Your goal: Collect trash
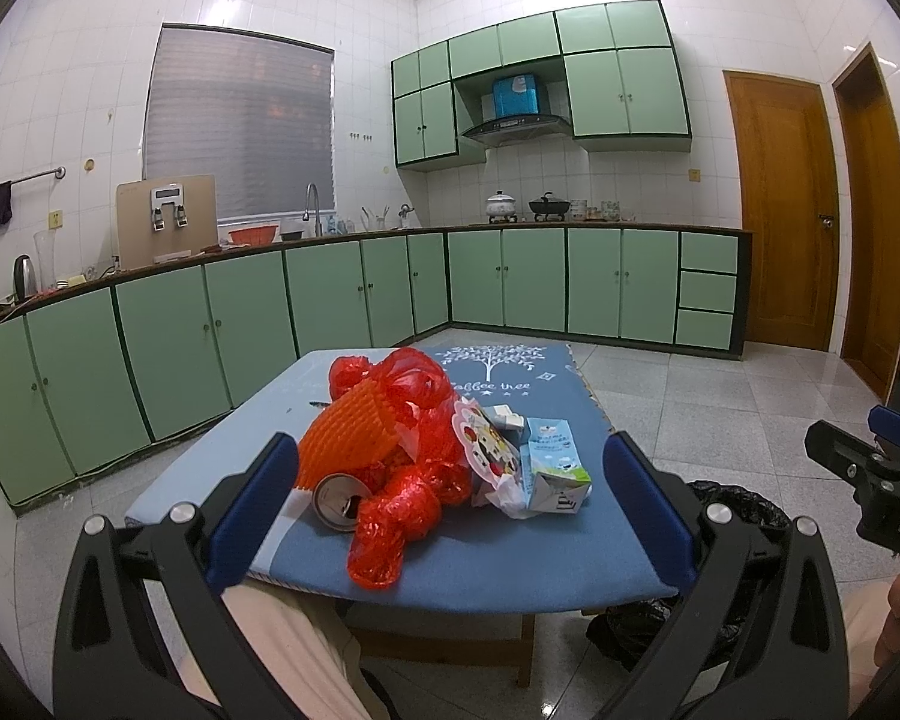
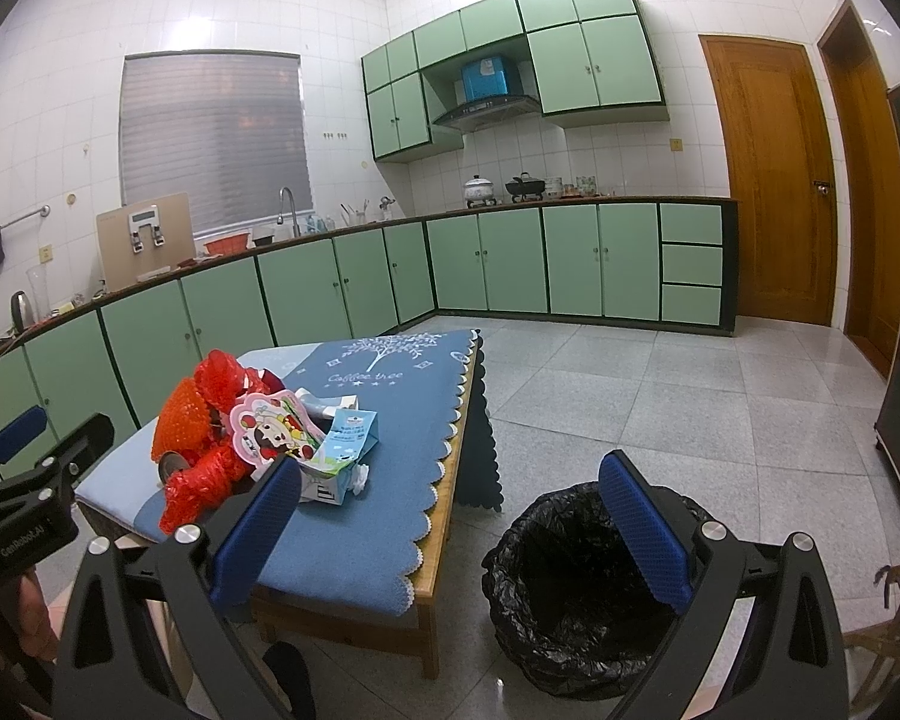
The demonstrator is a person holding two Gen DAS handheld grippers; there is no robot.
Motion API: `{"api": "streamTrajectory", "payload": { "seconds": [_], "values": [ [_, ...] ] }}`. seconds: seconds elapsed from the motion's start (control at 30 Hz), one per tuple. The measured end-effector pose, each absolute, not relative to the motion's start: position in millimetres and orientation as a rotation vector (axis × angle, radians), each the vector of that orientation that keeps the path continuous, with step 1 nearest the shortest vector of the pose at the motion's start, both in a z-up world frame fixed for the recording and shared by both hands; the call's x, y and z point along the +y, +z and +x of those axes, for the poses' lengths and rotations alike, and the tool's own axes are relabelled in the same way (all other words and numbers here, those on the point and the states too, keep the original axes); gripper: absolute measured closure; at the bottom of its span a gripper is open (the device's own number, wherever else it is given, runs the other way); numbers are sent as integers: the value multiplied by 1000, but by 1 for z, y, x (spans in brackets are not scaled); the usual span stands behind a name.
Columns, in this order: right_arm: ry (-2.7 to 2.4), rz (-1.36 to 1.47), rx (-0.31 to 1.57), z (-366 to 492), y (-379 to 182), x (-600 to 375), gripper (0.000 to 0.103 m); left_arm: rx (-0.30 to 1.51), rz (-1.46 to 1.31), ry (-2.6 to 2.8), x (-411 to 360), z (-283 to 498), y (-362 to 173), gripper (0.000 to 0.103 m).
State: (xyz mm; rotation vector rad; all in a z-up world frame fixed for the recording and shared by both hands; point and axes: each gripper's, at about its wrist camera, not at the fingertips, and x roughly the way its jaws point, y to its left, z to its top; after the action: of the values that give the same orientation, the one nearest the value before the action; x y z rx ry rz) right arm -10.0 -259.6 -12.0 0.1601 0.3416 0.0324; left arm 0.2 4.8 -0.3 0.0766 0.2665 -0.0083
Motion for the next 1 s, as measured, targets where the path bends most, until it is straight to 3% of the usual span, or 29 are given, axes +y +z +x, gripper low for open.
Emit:
{"api": "streamTrajectory", "payload": {
  "seconds": [0.3,0.77,1.0],
  "values": [
    [38,172,369,8,-9,-255,6,285,61,45,20,34,-3,5],
    [110,182,556,108,-29,-204,6,450,107,175,80,131,-6,5],
    [152,193,659,152,-52,-173,17,536,76,194,104,164,-20,5]
  ]
}}
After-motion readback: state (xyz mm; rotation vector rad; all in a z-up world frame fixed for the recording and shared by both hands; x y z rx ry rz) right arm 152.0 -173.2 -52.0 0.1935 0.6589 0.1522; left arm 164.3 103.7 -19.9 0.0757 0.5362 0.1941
